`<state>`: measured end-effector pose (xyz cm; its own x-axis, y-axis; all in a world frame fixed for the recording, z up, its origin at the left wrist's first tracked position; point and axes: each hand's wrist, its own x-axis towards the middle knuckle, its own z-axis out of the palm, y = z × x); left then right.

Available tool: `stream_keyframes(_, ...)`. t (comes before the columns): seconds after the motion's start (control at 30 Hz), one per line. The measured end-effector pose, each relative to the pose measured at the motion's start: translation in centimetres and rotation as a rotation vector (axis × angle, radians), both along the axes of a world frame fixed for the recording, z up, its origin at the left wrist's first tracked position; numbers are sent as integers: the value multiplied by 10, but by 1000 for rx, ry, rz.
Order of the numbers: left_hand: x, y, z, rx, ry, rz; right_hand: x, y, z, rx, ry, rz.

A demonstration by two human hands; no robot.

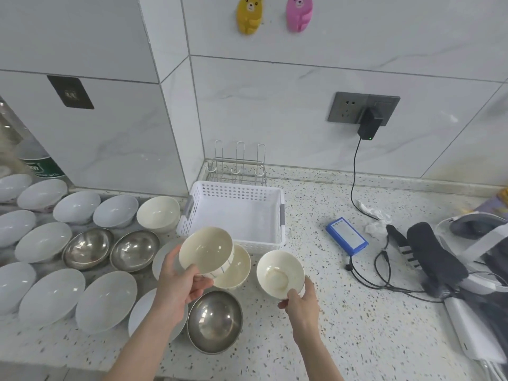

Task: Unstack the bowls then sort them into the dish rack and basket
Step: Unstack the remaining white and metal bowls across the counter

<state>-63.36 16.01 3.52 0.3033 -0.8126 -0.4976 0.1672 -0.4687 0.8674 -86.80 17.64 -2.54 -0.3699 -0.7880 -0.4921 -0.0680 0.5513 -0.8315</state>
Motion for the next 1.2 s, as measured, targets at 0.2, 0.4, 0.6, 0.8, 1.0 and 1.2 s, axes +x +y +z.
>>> stream_keyframes(0.2,1,6,0,-2,-1,-2,1,-4,-3,6,-11,18)
stream_keyframes(0.4,-1,9,-3,17,-18,14,4,-10,-6,38,2,79)
stream_keyframes(0.6,-3,14,-1,19,-10,8,5,-9,-5,45,7,87)
stream_keyframes(0.8,-7,19,1,4,-57,-48,-3,-9,-1,76,-80,123)
stream_keyframes(1.0,-23,24,4,-21,-103,-121,-30,2,20,238,81,302)
stream_keyframes(1.2,-50,33,1,-54,-182,-298,-53,11,43,188,88,428)
